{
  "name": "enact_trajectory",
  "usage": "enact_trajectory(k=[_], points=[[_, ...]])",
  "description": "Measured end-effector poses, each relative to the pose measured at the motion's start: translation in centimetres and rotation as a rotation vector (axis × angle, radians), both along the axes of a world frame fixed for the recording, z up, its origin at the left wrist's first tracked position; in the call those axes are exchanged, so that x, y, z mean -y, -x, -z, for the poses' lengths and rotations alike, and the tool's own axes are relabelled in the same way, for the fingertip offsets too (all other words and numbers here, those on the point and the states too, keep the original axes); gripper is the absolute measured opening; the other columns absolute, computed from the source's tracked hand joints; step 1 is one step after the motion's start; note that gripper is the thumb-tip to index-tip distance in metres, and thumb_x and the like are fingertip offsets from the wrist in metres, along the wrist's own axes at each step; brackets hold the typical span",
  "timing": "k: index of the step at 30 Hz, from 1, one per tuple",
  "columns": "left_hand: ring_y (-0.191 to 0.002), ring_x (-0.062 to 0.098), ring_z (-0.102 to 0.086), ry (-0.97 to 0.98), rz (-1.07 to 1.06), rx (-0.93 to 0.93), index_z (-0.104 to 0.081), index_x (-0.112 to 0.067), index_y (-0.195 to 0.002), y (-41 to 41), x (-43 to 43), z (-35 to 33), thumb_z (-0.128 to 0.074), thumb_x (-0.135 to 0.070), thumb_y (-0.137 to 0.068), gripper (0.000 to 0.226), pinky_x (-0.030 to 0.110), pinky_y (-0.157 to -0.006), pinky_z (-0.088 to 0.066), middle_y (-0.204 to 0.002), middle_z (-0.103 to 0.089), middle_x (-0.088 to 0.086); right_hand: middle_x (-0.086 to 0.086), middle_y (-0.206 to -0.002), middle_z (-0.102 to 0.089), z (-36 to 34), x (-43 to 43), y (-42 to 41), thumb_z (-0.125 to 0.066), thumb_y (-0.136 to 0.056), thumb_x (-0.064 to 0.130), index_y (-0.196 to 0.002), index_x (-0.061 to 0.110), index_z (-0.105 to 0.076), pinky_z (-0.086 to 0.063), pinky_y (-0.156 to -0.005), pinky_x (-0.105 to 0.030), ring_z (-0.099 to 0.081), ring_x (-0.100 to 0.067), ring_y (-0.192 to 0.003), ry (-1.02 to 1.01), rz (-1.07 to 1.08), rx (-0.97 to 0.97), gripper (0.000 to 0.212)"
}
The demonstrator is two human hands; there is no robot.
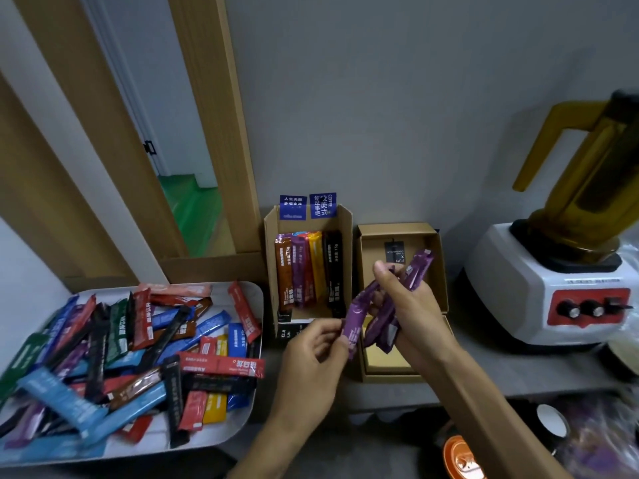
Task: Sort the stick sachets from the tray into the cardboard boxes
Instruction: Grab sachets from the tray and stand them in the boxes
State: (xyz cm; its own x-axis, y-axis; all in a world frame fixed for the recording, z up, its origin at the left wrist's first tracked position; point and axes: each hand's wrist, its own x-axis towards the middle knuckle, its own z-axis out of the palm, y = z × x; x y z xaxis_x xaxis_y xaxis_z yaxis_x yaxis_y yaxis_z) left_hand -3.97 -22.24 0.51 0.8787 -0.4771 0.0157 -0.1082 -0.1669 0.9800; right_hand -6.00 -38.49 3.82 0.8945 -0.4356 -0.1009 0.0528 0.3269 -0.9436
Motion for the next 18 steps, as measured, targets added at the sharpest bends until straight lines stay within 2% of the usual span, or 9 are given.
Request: enact_trajectory(k=[3, 6, 9, 12, 15, 18], points=[[-0.092, 0.001, -0.069, 0.053, 0.005, -0.07, -0.064, -0.033, -0.109, -0.3, -0.6, -0.2, -0.058, -0.016, -0.098, 0.022, 0.016, -0.074, -0.053, -0.097, -0.073, -0.017, 0.0, -0.075, -0.064, -0.2, -0.2, 0.0, -0.068, -0.084, 0.035, -0.104, 0.01, -0.06, -0.057, -0.077, -0.032, -0.067, -0.014, -0.072, 0.001, -0.066, 0.01, 0.033], [-0.09, 0.003, -0.07, 0.054, 0.012, -0.044, -0.064, -0.034, -0.108, -0.2, -1.1, -0.2, -0.055, -0.014, -0.099, 0.024, 0.015, -0.071, -0.052, -0.097, -0.072, -0.02, -0.007, -0.09, -0.069, -0.4, -0.1, -0.2, -0.069, -0.086, 0.032, -0.105, 0.006, -0.06, -0.057, -0.08, -0.034, -0.072, -0.02, -0.085, 0.058, -0.059, -0.046, 0.033], [-0.091, 0.003, -0.07, 0.047, 0.007, -0.059, -0.064, -0.034, -0.108, -0.1, -1.4, -0.1, -0.056, -0.014, -0.099, 0.023, 0.015, -0.071, -0.053, -0.097, -0.072, -0.02, -0.004, -0.079, -0.066, -0.8, 0.0, -0.5, -0.065, -0.092, 0.031, -0.098, 0.007, -0.061, -0.055, -0.074, -0.03, -0.068, -0.013, -0.07, 0.075, -0.04, -0.094, 0.025], [-0.093, 0.0, -0.069, 0.048, 0.013, -0.043, -0.065, -0.033, -0.107, -0.1, -1.5, -0.1, -0.06, -0.019, -0.096, 0.018, 0.017, -0.074, -0.054, -0.098, -0.071, -0.022, -0.004, -0.077, -0.066, -1.3, 0.1, -0.7, -0.065, -0.093, 0.03, -0.106, 0.003, -0.062, -0.055, -0.068, -0.027, -0.067, -0.011, -0.064, 0.069, -0.052, -0.108, 0.03], [-0.09, 0.001, -0.069, 0.019, 0.004, 0.007, -0.067, -0.033, -0.105, -0.6, -1.4, -0.4, -0.067, -0.033, -0.09, 0.016, 0.02, -0.075, -0.056, -0.097, -0.071, -0.021, -0.006, -0.077, -0.066, -1.7, 0.0, -1.0, -0.066, -0.093, 0.031, -0.104, 0.004, -0.063, -0.057, -0.072, -0.03, -0.067, -0.016, -0.067, 0.095, -0.078, -0.106, 0.029], [-0.09, 0.0, -0.069, -0.006, -0.003, -0.001, -0.068, -0.03, -0.103, -1.3, -1.3, -0.2, -0.068, -0.032, -0.089, 0.014, 0.021, -0.076, -0.057, -0.095, -0.072, -0.015, -0.006, -0.074, -0.066, -1.7, 0.1, -1.3, -0.061, -0.095, 0.039, -0.099, 0.006, -0.065, -0.054, -0.081, -0.038, -0.065, -0.02, -0.07, 0.099, -0.079, -0.103, 0.034]])
